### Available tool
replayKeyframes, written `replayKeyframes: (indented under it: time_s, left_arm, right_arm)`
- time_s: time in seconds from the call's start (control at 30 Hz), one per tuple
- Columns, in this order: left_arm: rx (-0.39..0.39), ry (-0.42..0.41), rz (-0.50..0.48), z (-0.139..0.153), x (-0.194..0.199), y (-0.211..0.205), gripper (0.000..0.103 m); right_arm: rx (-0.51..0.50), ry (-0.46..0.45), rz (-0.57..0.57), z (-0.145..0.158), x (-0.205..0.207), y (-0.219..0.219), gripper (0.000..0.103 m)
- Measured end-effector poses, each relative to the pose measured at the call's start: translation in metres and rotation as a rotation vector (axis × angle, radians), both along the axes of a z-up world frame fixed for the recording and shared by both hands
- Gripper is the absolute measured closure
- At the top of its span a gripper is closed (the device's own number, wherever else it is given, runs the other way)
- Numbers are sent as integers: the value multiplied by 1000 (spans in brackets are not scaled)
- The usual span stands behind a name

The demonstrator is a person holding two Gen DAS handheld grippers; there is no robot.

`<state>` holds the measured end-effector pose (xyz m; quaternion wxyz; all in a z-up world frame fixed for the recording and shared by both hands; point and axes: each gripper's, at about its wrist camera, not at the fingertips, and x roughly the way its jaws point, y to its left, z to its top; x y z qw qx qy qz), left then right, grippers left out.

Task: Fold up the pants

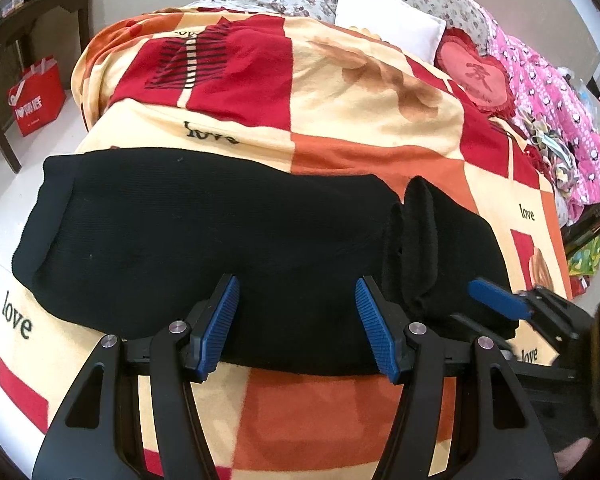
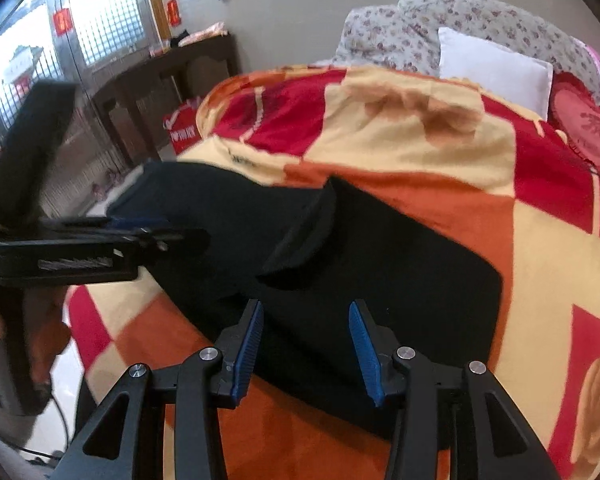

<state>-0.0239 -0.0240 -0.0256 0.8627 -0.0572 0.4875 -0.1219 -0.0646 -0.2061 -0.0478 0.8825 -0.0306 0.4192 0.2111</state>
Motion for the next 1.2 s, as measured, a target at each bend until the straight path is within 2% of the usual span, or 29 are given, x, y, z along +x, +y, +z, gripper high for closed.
replayKeyframes:
  time_s: [0.1, 0.2, 0.27, 0.33, 0.4, 0.43, 0.6, 0.73, 0.8, 0.87, 0.9, 0.97, 1.1, 1.2]
  left_arm:
    - [13, -4, -7, -1, -2, -2, 43]
    - [7, 2, -2, -2, -1, -1, 43]
    - [1, 3, 1, -2, -1, -1, 43]
    - [-4, 5, 4, -2, -1, 0, 43]
    - [-3, 9, 2, -2, -2, 0, 43]
    - [-1, 8, 1, -1, -3, 1, 43]
    - [1, -5, 16, 5, -6, 9, 43]
    - [14, -16, 31, 6, -7, 16, 43]
    - [15, -12, 37, 5, -6, 18, 43]
    - [11, -6, 47, 3, -4, 21, 43]
    - [7, -5, 49, 3, -4, 22, 43]
    - [8, -7, 51, 3, -5, 24, 43]
    - [-1, -14, 59, 7, -8, 28, 43]
    - [-2, -20, 68, 10, -10, 34, 43]
  right_arm:
    - [-56, -21, 17, -1, -5, 9, 60]
    - [-66, -42, 43, 3, -8, 13, 60]
    - [-80, -35, 36, -3, -2, 13, 65]
    - [-50, -43, 34, -8, 5, 11, 81]
    - [-16, -47, 44, -7, 12, 9, 93]
    - [35, -30, 58, -3, 15, 5, 95]
    - [133, 11, 119, 9, 2, -1, 95]
    - [146, 35, 129, 1, -8, 3, 95]
    - [117, 55, 111, -10, -3, 9, 95]
    - [99, 52, 112, -4, -2, 12, 90]
    - [87, 48, 125, 4, -5, 14, 79]
    - [110, 9, 156, 21, -9, 15, 67]
    - [157, -55, 119, 39, 3, 13, 67]
    - [96, -26, 6, 25, 29, 11, 67]
